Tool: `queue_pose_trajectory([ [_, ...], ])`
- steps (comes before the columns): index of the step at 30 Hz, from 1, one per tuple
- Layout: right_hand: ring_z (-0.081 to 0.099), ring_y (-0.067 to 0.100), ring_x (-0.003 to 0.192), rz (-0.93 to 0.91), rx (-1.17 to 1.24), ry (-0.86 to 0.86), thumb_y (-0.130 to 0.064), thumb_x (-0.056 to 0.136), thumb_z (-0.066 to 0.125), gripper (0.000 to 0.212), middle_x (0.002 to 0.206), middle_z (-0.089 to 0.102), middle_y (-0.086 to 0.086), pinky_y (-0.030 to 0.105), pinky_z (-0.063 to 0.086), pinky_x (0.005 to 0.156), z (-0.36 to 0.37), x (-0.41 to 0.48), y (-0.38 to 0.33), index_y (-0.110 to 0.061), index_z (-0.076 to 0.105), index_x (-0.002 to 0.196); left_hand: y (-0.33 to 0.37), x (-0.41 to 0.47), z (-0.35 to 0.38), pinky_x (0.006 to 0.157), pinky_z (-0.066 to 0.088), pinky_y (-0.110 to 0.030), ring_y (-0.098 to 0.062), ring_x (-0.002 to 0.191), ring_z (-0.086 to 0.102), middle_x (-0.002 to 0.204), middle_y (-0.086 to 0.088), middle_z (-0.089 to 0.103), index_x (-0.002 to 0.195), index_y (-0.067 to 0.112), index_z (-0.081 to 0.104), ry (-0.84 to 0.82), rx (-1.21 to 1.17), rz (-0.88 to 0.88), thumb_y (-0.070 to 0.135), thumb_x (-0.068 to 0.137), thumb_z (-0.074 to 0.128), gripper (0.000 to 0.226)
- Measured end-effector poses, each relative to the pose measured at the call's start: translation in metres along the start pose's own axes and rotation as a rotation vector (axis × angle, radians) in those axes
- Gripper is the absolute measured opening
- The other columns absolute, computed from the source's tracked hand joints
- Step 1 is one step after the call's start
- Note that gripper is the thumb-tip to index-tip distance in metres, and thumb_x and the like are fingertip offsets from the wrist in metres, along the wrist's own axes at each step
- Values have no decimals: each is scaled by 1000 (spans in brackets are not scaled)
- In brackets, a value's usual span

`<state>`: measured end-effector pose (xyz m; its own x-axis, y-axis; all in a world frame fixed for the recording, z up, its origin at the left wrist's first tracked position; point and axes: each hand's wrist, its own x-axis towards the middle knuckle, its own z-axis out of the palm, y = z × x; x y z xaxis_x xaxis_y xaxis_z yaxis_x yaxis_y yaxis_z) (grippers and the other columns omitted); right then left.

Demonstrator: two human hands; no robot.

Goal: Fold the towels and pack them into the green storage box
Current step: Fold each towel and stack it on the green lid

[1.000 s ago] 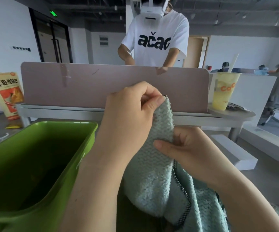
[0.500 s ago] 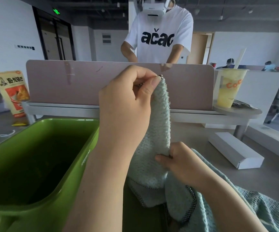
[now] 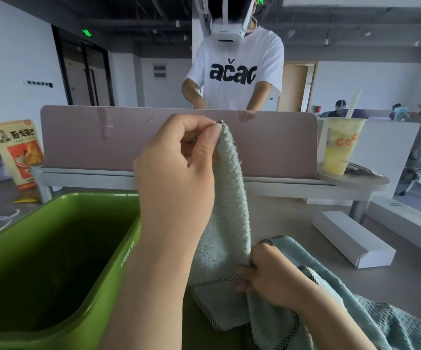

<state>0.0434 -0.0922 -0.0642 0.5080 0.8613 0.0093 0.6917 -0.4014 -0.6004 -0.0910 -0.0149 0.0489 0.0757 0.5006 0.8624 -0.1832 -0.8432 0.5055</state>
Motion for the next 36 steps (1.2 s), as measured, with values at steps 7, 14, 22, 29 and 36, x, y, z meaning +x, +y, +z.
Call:
queue_pose_trajectory([
  [7, 71, 11, 88, -300, 339, 47, -30, 80, 70, 20, 94, 75, -1, 35, 57, 80, -36, -31, -35, -18, 67, 96, 2, -1, 0, 70, 58, -35, -2, 71, 66, 77, 18, 67, 88, 31, 63, -101, 16, -24, 32, 91, 59, 6],
  [14, 72, 31, 79, -212, 1017, 87, -6, 76, 65, 11, 88, 75, 17, 42, 58, 76, -57, -50, -55, 0, 73, 81, -4, -2, 5, 92, 52, -35, 4, 95, 64, 118, 17, 62, 124, 38, 54, -267, -96, -357, 57, 88, 50, 41],
  [22, 72, 31, 71, -194, 1328, 204, -9, 71, 59, 19, 83, 73, 17, 41, 61, 64, -91, -69, -53, -3, 73, 82, -12, -5, 6, 82, 56, -33, -19, 100, 70, 106, -6, 74, 132, 16, 55, -779, -494, -921, 89, 47, 41, 112],
  [29, 72, 33, 75, -164, 1314, 224, -8, 73, 58, 22, 90, 73, 20, 44, 60, 68, -94, -69, -49, -1, 72, 88, -3, -9, 6, 90, 52, -31, -9, 99, 67, 110, 14, 71, 118, 37, 59, -817, -134, -746, 92, 54, 37, 87],
  [36, 72, 32, 75, -153, 1300, 170, -6, 71, 56, 25, 91, 74, 21, 42, 60, 67, -94, -71, -52, 1, 71, 90, 4, -6, 0, 98, 41, -34, 1, 106, 58, 109, 21, 66, 113, 50, 61, -696, -200, -638, 75, 71, 52, 49],
])
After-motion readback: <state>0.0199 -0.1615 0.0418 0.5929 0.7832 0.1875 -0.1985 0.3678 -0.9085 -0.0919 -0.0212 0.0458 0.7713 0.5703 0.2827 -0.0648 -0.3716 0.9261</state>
